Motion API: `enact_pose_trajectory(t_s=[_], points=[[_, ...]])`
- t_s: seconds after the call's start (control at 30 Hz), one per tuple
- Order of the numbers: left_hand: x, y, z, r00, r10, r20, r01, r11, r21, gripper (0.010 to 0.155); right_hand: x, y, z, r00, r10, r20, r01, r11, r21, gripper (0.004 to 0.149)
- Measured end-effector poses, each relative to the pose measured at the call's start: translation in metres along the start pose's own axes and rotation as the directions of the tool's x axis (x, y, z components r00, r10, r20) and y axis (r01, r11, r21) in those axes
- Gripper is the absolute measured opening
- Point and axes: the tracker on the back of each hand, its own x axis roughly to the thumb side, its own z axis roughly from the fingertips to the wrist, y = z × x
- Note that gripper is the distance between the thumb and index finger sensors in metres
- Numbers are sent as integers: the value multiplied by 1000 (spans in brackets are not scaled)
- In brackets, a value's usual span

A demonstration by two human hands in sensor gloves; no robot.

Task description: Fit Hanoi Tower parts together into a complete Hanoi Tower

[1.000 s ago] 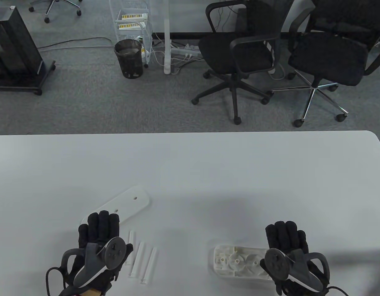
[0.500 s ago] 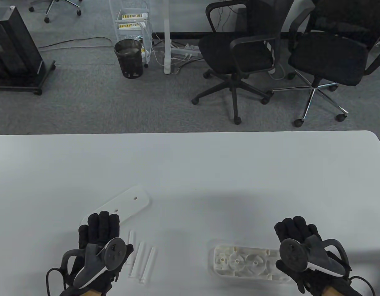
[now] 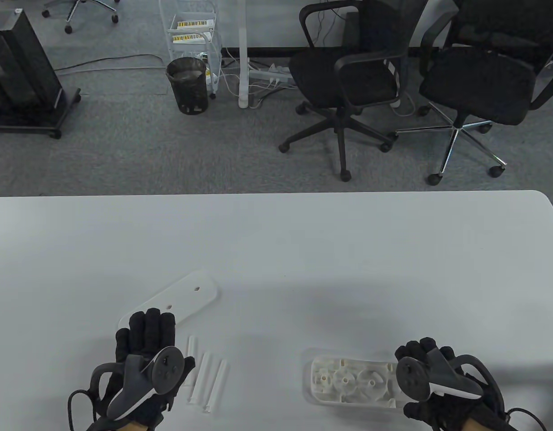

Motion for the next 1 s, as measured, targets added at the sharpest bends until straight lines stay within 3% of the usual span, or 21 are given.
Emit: enact_pose_trajectory(t_s=[0.2, 0.6, 1.0], points=[[3, 2, 0, 1000, -8, -1, 8, 1000, -9, 93, 1, 12, -9, 1000, 13, 18, -13, 1000, 12, 110], [8, 9, 2, 1000, -3, 6, 3, 1000, -30, 93, 0, 23, -22, 999, -23, 39, 21, 999, 44, 112], [13, 10, 2, 1000, 0, 23, 1, 999, -48, 93, -10, 25, -23, 981, -166, 105, 173, 983, -58, 112]])
